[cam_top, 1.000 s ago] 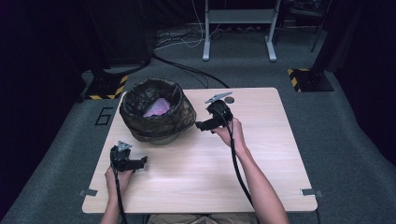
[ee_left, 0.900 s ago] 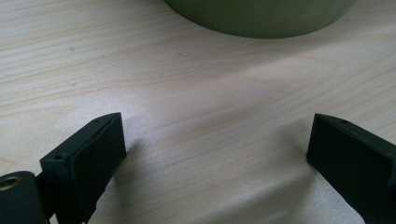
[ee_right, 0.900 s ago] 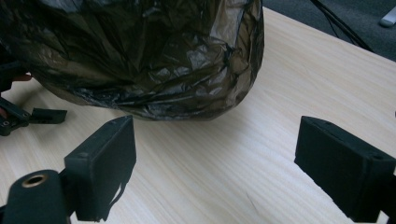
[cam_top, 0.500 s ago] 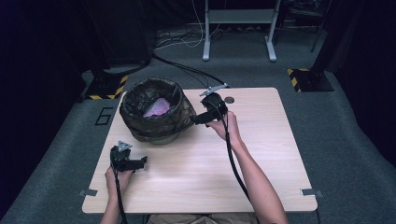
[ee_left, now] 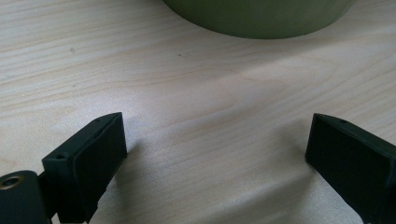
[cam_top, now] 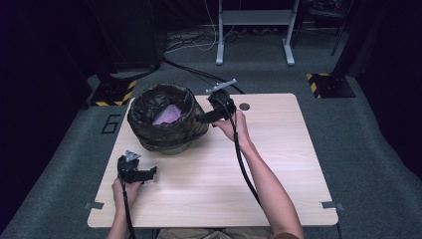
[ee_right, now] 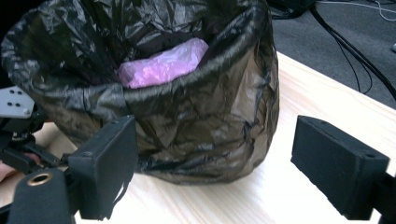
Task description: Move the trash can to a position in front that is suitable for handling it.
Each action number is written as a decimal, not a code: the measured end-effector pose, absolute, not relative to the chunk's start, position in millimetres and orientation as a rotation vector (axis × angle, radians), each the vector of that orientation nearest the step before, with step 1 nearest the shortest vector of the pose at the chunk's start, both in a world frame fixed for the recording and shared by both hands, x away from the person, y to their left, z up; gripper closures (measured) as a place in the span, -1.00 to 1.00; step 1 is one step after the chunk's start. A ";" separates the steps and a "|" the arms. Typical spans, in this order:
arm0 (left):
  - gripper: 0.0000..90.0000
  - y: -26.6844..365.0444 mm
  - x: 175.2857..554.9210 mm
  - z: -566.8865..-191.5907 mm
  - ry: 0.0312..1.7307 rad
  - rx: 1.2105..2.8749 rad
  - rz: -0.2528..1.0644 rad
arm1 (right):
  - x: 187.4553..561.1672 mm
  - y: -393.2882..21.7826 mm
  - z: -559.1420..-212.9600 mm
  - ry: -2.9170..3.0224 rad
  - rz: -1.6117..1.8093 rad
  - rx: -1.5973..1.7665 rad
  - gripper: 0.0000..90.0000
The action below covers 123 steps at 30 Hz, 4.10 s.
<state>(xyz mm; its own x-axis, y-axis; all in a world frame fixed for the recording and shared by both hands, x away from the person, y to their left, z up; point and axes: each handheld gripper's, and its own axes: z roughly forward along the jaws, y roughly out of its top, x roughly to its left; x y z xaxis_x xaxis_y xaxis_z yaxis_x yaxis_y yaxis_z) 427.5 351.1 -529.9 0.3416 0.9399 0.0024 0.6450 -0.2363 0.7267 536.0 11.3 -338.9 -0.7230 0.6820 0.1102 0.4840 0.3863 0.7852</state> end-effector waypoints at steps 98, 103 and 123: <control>-0.81 351.7 426.7 -529.4 1.382 1.968 0.597 | 540.8 -70.9 -358.2 2.314 1.131 1.313 0.25; -0.80 351.3 426.7 -529.8 1.382 1.958 0.599 | 535.8 -83.7 -358.3 2.293 1.125 1.330 0.24; -0.80 351.9 426.9 -529.6 1.383 1.961 0.595 | 518.6 -129.1 -358.0 2.217 1.196 1.367 -0.37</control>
